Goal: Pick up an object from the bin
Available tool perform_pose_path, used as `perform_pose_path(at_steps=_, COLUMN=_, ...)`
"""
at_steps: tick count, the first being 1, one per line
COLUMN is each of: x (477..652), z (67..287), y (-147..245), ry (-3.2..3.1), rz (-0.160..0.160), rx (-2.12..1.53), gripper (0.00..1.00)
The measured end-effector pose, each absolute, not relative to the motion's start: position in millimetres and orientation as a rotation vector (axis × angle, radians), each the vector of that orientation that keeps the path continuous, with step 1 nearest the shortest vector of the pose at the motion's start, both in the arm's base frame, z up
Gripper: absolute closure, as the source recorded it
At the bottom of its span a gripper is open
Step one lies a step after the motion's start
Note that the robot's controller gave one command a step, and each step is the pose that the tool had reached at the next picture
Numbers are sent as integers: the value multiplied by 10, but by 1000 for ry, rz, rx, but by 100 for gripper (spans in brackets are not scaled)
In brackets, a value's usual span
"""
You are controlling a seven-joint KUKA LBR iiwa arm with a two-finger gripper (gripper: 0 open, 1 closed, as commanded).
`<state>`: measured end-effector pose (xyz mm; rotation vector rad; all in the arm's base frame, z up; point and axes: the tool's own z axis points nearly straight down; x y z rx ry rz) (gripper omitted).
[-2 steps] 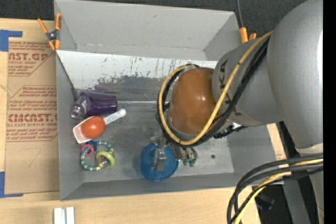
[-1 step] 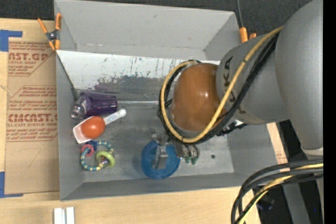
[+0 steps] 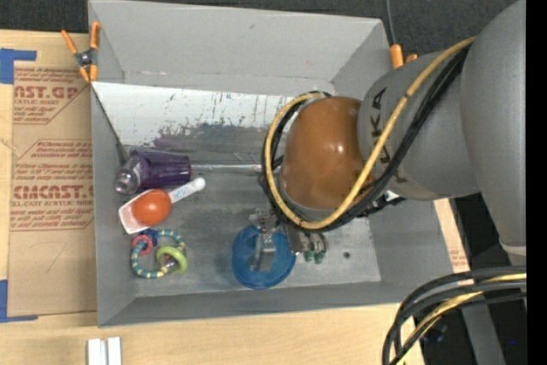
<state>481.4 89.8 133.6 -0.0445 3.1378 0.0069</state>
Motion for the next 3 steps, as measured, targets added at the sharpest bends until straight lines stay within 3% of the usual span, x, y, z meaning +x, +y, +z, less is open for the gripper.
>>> perform_pose_path(at_steps=3, x=4809, z=1562, y=899, ry=3139, rz=8, rx=-45, gripper=100)
